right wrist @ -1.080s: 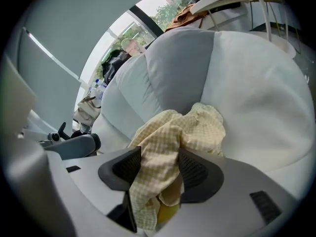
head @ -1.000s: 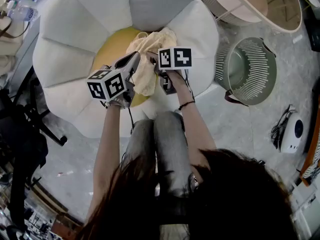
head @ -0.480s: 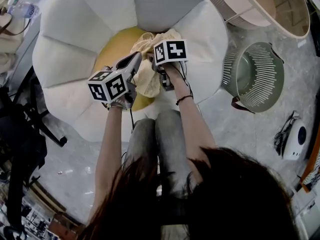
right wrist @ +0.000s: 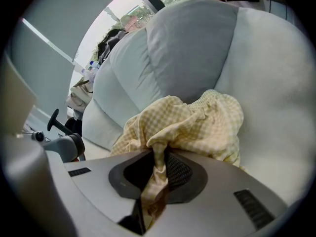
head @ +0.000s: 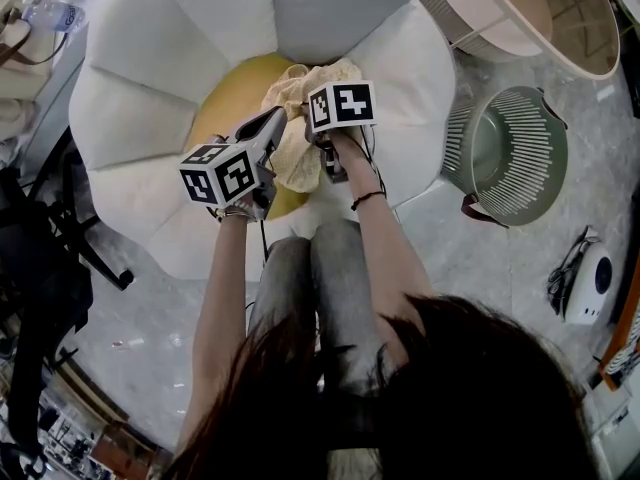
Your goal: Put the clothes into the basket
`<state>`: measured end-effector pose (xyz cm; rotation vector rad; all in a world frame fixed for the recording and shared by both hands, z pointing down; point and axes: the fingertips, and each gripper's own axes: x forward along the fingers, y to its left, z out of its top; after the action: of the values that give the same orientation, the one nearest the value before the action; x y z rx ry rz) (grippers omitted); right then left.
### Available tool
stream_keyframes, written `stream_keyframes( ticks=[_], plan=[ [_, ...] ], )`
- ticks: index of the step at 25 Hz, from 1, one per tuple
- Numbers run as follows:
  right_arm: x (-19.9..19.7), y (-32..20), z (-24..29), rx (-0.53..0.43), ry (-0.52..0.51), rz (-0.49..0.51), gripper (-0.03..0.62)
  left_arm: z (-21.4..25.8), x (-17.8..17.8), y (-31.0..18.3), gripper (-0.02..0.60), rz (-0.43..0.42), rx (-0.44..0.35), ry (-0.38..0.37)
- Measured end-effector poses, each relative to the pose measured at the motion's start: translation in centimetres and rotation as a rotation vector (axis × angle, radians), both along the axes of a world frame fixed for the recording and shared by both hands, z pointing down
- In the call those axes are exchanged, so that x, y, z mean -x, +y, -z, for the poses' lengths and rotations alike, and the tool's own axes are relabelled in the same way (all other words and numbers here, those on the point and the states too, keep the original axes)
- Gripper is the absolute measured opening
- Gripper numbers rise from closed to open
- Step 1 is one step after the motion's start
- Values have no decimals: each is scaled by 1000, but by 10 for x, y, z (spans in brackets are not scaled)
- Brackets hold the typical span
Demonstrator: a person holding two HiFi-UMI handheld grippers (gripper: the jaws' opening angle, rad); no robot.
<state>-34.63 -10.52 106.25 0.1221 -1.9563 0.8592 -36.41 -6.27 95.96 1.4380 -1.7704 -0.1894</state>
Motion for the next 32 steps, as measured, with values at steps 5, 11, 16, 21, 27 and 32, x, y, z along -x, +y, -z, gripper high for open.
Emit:
stream_keyframes(
  ticks=[5, 11, 16, 21, 27, 32],
  plan=[
    [-3, 1, 34, 16, -76, -32, 54, 21, -8, 9, 11, 17, 7, 9],
    [-6, 5, 89, 2, -102, -26, 54, 62, -17, 18, 11, 28, 13, 22],
    [-7, 5, 131, -13, -115, -16, 52, 99, -20, 24, 11, 38, 8, 22],
    [-2, 4, 172, -30, -124, -2, 52, 137, -12, 28, 11, 49, -3, 7],
    [5, 10, 222, -46, -139, 8, 52, 182, -6, 35, 11, 58, -17, -4],
    [7, 18, 259, -55, -147, 13, 52, 215, -5, 44, 11, 69, -30, 2]
  ],
)
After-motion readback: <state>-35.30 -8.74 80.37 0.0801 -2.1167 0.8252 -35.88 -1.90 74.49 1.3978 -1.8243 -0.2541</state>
